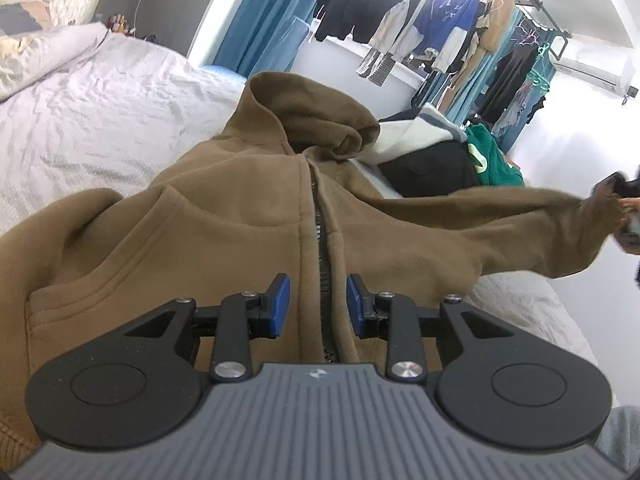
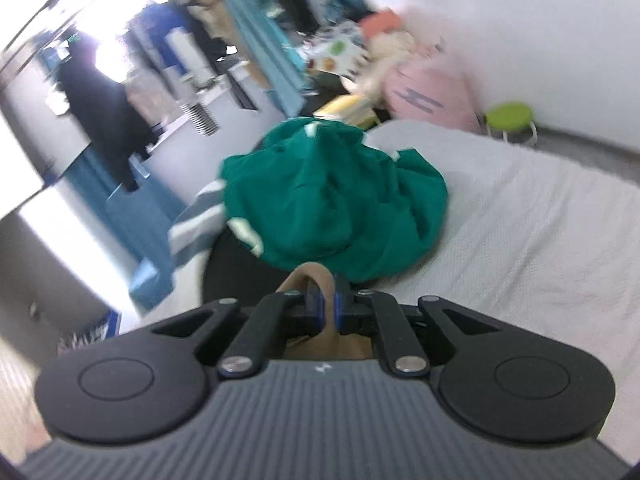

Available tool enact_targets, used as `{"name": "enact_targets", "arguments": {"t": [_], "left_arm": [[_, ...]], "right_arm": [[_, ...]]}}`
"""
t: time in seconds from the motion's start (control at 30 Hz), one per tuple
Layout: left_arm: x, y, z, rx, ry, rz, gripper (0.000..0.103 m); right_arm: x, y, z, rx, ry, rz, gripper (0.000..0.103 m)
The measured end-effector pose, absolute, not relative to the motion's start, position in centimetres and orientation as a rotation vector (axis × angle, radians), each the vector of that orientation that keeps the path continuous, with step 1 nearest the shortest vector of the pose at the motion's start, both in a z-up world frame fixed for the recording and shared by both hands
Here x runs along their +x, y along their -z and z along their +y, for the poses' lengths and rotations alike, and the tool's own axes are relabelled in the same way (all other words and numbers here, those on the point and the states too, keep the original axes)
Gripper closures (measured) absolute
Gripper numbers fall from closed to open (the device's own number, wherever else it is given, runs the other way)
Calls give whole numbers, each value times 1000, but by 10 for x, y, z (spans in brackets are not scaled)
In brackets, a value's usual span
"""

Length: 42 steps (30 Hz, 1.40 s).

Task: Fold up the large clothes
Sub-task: 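Grasp the hoodie sleeve cuff with the right gripper and pull it outward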

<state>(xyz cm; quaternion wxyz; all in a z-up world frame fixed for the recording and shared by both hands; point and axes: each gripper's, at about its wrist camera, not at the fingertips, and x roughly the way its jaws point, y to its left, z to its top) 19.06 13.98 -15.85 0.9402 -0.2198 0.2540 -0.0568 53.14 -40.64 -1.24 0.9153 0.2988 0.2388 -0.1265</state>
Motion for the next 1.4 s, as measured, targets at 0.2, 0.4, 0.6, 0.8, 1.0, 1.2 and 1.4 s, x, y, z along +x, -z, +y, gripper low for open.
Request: {"name": "enact_targets", "arguments": {"t": [0.2, 0.4, 0.6, 0.8, 1.0, 1.2, 1.4], "left_arm": [[204, 157, 125, -418, 128, 520, 68], [232, 168, 113, -385, 99, 570, 68], [252, 177, 112, -401, 71, 607, 68], [251, 178, 112, -394, 65, 598, 68], [238, 177, 111, -416, 57, 582, 68], [224, 172, 110, -415, 56, 559, 67], [214, 170, 107, -409, 45, 546, 67]], "right_arm": [[604, 88, -451, 652, 346, 565, 95], [648, 161, -481, 663, 373, 643, 95], [666, 215, -482, 641, 326, 692, 94], [646, 210, -487, 640, 273, 654, 77], [589, 175, -495, 610, 234, 634, 30], [524, 152, -491, 520, 176, 537, 21], [497, 170, -466, 380, 61, 550, 20]]}}
